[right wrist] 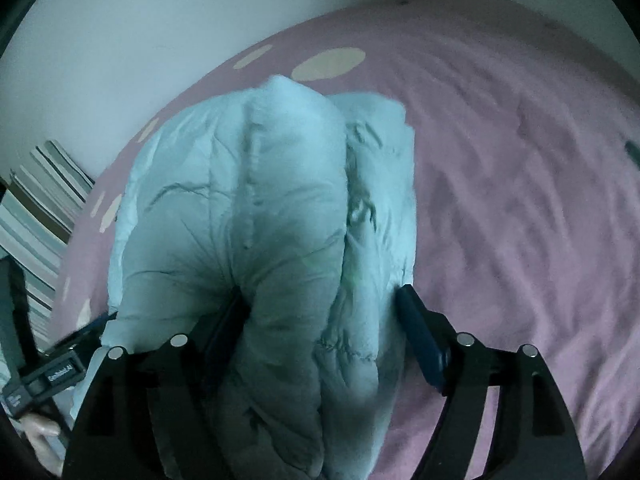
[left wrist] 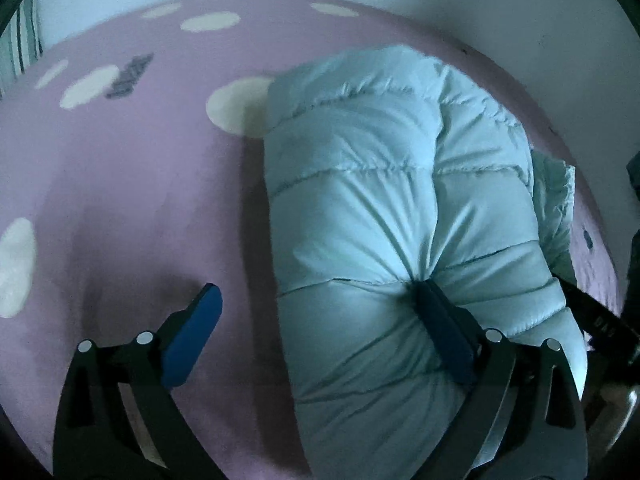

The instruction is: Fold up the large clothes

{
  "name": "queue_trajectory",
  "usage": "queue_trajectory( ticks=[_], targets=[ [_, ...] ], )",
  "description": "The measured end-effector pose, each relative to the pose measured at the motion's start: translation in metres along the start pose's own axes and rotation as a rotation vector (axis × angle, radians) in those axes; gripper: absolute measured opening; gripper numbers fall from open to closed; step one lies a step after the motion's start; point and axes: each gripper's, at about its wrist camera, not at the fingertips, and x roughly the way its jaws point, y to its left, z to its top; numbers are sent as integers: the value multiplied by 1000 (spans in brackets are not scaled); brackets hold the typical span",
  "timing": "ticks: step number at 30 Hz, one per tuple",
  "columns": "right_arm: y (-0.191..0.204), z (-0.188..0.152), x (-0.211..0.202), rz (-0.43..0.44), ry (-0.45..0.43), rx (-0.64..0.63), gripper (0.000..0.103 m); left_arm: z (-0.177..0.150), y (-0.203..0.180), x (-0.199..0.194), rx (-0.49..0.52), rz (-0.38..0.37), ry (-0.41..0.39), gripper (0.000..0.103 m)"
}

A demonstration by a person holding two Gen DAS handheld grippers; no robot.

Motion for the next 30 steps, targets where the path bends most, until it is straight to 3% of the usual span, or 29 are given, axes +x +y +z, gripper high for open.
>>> queue_trajectory(
  ticks=[4,6,18,30],
  targets=[
    [6,-2,5,25,8,-3,52,1,2,8,3,-23,10,92],
    [9,-1,7,30,8,-9,45,2,0,7,15,-59,13,77],
    [9,-5,5,52,-14,-21,33,-2,-19,2,89,-24,-16,56],
    [19,0,11,77,-21,-34,29,1,-14,-5,67,-8,-33,49]
  ],
)
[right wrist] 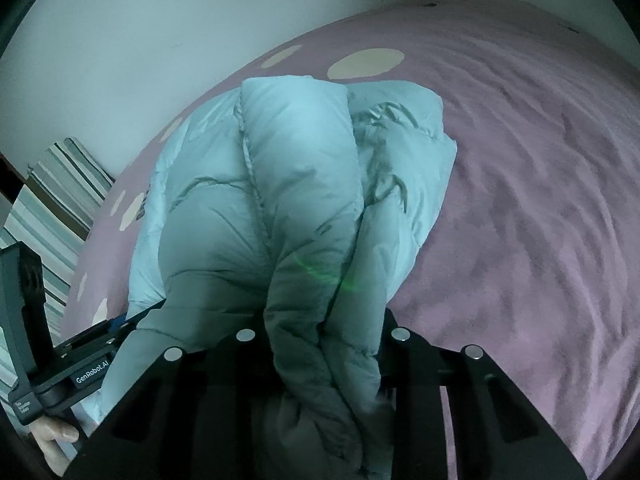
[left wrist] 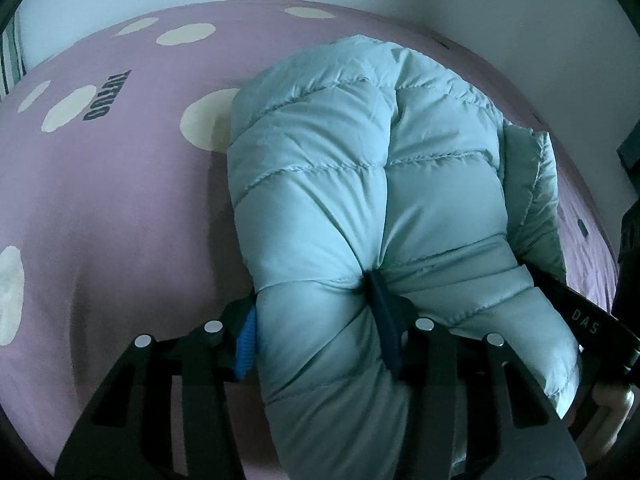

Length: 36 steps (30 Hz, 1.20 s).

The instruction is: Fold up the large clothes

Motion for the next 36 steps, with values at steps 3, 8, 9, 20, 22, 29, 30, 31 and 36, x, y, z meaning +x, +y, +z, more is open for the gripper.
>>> queue_trajectory(
  ticks=[3,8,9,20,22,29,30,31,36],
  targets=[
    [7,4,7,7,4,-12,29,3,7,-1,-6,18,-8,48],
    [22,14,22,24,13,-43,29,12,29,0,-40,37,-13,48],
    [21,14,23,28,15,-49,29,14,35,0,-50,43,-15,48],
    [35,29,42,55,39,-95,28,24,65,-1,-98,58,-20,49],
    [33,28,40,56,38,-95,29,23,64,-2,-96,60,-22,49],
    [24,31,36,48,24,-44,50,22,61,-9,-80,95,-41,59],
    [21,30,33,42,18,-38,55,21,59,-12,-75,103,-49,60],
    [19,30,31,35,13,-30,57,20,59,-14,-74,109,-53,63],
    [9,26,16,21,-17,17,63,15,56,-28,-81,149,-82,75]
  ],
)
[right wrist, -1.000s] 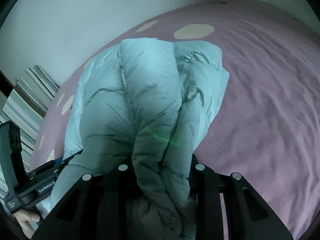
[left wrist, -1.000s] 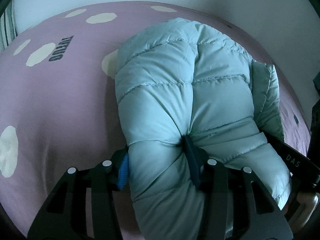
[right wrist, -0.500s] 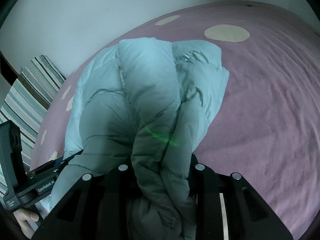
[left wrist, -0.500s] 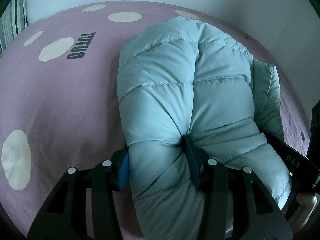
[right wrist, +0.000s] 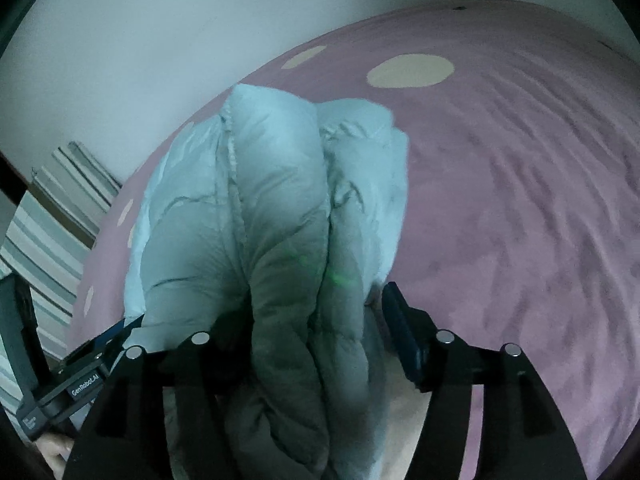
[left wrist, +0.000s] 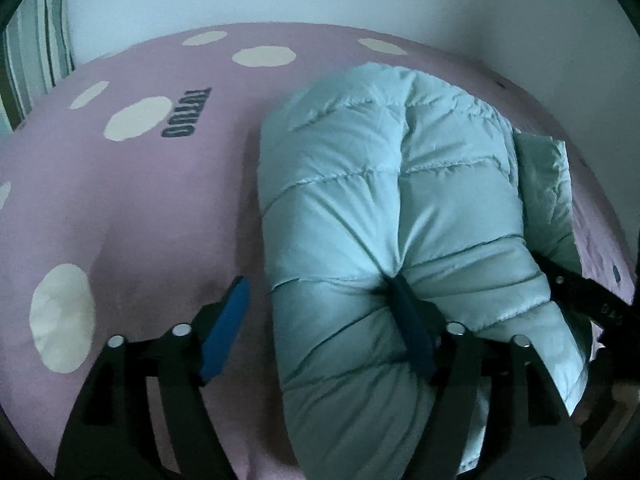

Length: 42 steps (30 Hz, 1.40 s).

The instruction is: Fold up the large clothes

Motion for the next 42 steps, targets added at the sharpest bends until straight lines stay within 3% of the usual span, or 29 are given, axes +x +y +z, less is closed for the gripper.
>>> queue_trajectory(
  ticks=[11,16,25,42],
  targets=[
    [15,-6,-67,-165,-152,-32,64,-10,-11,-51,34,47,-96,89],
    [39,-19,-90,-241,-204,-107,73,-14,-18,-80,47,59,-155,93],
    [76,-40,-121,-253,-257,-207,78,-30,-24,-131,46,97,-258,98],
    [103,-57,-151,-252,-298,-270,80,-45,-23,-168,53,91,-298,98]
  ],
)
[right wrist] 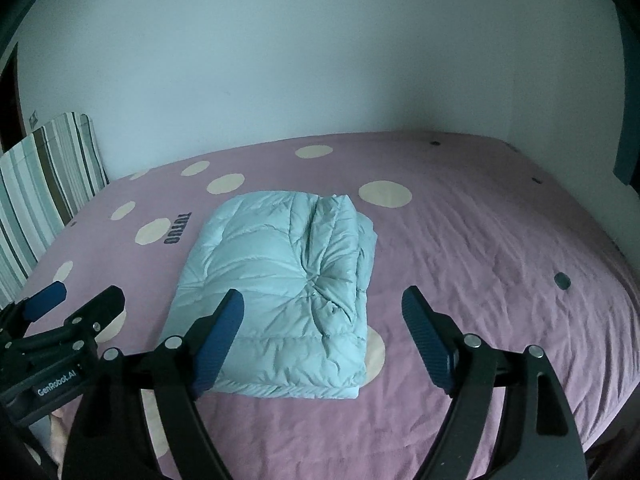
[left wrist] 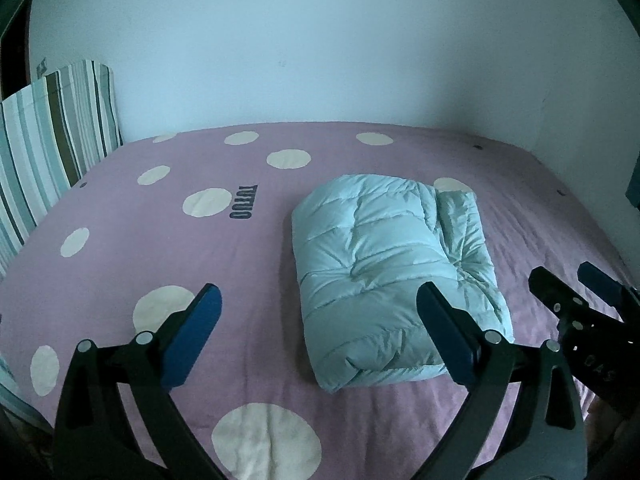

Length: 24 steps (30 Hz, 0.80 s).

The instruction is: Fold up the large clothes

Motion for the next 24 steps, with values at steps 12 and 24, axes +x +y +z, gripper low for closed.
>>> queue_trajectory(
  ticks=[12,24],
  targets=[
    [2,0,-7,0,-12,1,80,0,-5,-5,-7,-2,-5,98],
    [2,0,-8,4,-13,2,80,-1,-6,-6,-18,-5,-4,98]
  ],
)
